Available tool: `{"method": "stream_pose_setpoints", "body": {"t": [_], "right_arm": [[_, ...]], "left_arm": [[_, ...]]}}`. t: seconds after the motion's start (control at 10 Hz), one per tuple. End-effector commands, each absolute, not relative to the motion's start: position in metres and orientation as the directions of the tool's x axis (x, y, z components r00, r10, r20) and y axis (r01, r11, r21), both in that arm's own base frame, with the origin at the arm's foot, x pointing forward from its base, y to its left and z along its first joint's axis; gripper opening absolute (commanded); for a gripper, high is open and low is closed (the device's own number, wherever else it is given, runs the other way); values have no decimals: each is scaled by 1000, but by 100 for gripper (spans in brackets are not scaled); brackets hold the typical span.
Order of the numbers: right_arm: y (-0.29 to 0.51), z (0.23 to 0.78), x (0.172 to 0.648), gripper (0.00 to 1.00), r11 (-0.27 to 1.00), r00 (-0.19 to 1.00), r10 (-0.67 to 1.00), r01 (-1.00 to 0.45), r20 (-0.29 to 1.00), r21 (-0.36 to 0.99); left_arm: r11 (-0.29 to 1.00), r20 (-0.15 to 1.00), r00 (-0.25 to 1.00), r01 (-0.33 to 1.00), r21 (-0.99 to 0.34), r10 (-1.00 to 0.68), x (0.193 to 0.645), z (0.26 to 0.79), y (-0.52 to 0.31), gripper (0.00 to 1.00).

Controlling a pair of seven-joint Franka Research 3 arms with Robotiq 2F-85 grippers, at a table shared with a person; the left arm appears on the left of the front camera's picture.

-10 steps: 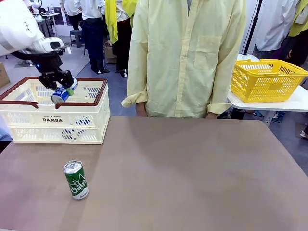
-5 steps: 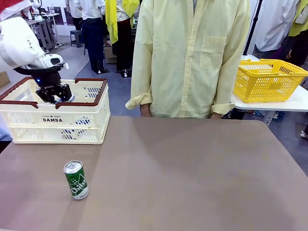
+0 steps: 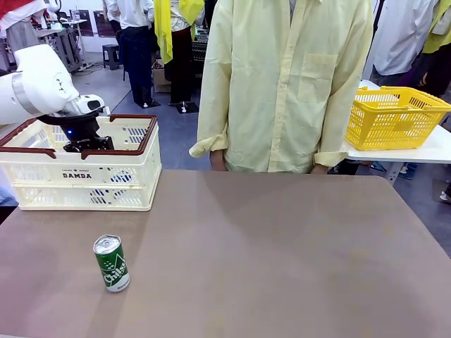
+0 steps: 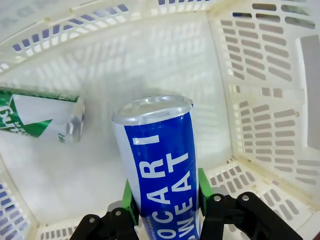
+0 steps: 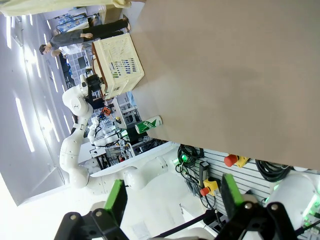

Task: Place the drinks into the Shopping basket.
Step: Pick up one drink and place it into the Shopping basket.

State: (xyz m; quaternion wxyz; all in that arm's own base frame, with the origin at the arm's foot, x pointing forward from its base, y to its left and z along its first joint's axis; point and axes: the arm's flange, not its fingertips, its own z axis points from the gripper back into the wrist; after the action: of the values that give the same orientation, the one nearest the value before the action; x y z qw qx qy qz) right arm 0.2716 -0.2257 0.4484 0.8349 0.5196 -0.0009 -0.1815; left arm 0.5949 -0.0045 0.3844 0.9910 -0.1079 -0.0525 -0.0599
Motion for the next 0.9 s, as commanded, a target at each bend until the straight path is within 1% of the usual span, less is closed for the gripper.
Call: {"method": "stream_pose_setpoints", "body": {"t": [0.0,0.1,0.5,0.7,0.8], "right_arm": [[-224,450,270,100,394,934,-301,305,-191,867],[-224,450,270,100,394,934,-301,305,-191,867],[-224,450,270,100,394,934,-301,305,-191,867],[-224,450,270,100,394,934,-301,305,-191,867],[-224,450,270,100,394,934,-301,305,-191,867]], "left_arm": [[974,110,989,120,-193,-100,599,389,-4,61],[974,104,989,122,-192,-104,599,389,-3,100],[974,111,988,125,-190,-105,596,391,0,100],[971,146,986,112,-213,-82,589,408,6,100],[962,166,983,116,-249,-76,581,424,8,100]]}}
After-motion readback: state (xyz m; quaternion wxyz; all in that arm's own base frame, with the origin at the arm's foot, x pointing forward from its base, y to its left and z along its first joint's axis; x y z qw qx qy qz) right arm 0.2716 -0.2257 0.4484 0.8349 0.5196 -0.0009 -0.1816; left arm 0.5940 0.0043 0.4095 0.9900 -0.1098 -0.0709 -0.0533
